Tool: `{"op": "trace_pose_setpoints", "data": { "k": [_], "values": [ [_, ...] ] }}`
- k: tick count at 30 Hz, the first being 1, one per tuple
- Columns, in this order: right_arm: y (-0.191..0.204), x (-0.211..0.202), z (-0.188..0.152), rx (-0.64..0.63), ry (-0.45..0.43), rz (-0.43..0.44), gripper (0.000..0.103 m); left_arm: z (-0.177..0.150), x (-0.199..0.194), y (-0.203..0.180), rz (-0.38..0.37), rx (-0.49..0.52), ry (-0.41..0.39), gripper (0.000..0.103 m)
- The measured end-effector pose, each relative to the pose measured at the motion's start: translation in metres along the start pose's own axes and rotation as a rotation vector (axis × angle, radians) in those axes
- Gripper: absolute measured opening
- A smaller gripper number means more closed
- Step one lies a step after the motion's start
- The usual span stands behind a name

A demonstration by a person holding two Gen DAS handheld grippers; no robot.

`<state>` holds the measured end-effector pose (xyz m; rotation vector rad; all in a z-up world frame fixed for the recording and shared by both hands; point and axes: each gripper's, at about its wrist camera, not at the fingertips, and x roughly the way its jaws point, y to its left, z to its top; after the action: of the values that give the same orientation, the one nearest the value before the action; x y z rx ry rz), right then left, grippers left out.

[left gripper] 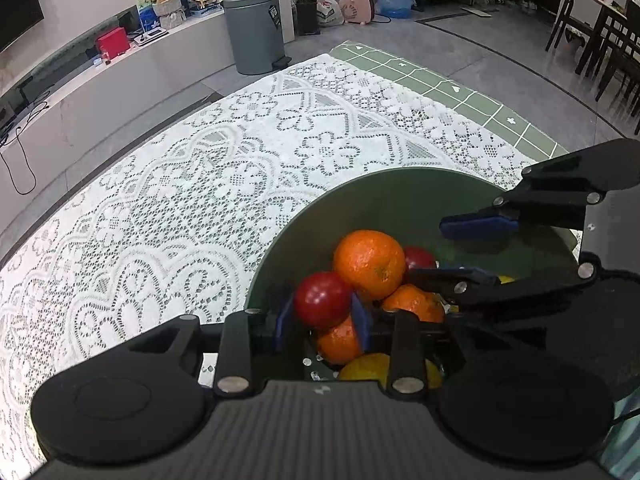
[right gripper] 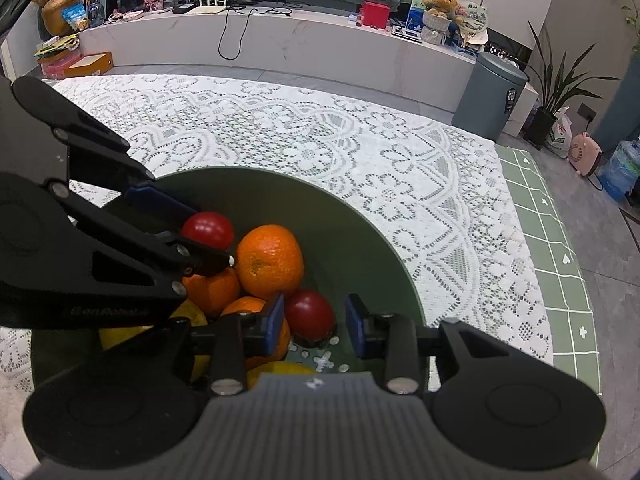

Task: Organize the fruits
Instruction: 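Lower both tomatoes into the colander and open both tools, then lift both tools out of the colander toward the kiwis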

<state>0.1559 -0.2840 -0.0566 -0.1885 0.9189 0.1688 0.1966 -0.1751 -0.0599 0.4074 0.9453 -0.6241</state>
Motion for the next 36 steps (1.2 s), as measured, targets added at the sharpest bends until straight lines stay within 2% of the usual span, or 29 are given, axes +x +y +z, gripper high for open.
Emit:
{"op": "trace_pose_setpoints", "data": {
  "k": [9, 20, 24, 28, 36],
  "values": [
    [-0.001, -0.012, 0.000, 0.017, -0.020, -0.009, 0.043, -0.003, -0.014, -0.001, 0.013, -0.004, -0.026, 0.048],
    [0.009, -0.045, -0.002, 0.039, -0.084, -0.024, 0.058, -0.020, -0.056, 0.003, 0.022, -0.060, -0.123, 0.054],
    [0.015, -0.062, -0.005, 0.068, -0.121, -0.024, 0.063, -0.031, -0.075, 0.006, 0.024, -0.103, -0.165, 0.056],
    [0.026, -0.080, -0.009, 0.113, -0.161, -0.027, 0.063, -0.046, -0.092, 0.011, 0.030, -0.162, -0.211, 0.058],
    [0.053, -0.108, -0.022, 0.199, -0.246, -0.053, 0.068, -0.083, -0.113, 0.019, 0.052, -0.258, -0.241, 0.058]
  ]
}}
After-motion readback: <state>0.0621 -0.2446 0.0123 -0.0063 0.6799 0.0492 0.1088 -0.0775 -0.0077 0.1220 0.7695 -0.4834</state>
